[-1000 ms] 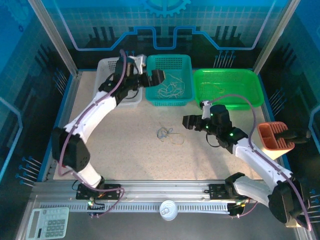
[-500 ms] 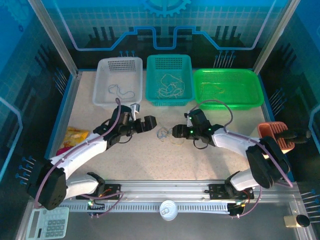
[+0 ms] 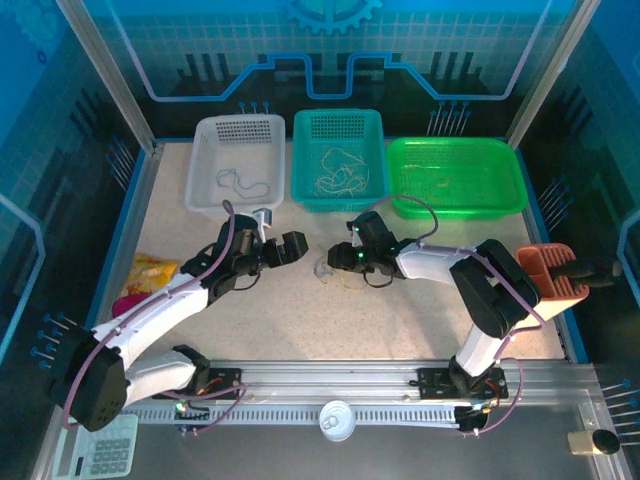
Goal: Untangle the cables
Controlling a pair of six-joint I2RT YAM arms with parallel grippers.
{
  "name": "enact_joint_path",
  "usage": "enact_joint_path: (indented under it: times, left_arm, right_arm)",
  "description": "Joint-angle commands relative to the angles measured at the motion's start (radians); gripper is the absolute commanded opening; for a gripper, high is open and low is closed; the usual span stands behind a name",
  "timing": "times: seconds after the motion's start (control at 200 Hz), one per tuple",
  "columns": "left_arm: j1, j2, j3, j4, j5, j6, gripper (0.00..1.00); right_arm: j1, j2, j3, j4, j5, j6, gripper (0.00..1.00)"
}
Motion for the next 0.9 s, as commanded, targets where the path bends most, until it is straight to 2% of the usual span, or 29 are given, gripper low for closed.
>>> enact_joint_path:
  times: [0.0,0.1,0.305,0.505,0.895]
  left_arm:
    - [-0.002,0.005,0.034,0.004,-0.015,0.0,0.99]
    - [-0.002,0.004,0.038,-0.001,-0.018,0.004,0.99]
    - [-0.002,0.003,0.038,0.002,-0.024,0.002,0.99]
    - [0.004,0.012,0.033,0.039,0.003,-0.039,0.99]
    - [0.042,0.049,0.005,0.271,0.163,-0.202,0.98]
  right_arm:
    - [0.006,-0.004,0.017,0.023,-0.022,-0.006,0.23]
    - [-0.002,-0.039,0.018,-0.001,-0.022,-0.036,0.0]
    - [-0.009,-0.144,0.017,-0.037,-0.021,-0.104,0.0]
    - [-0.007,-0.287,-0.028,0.008,-0.029,-0.209,0.0]
    - [-0.013,-0.499,-0.119,0.076,-0.081,-0.302,0.0]
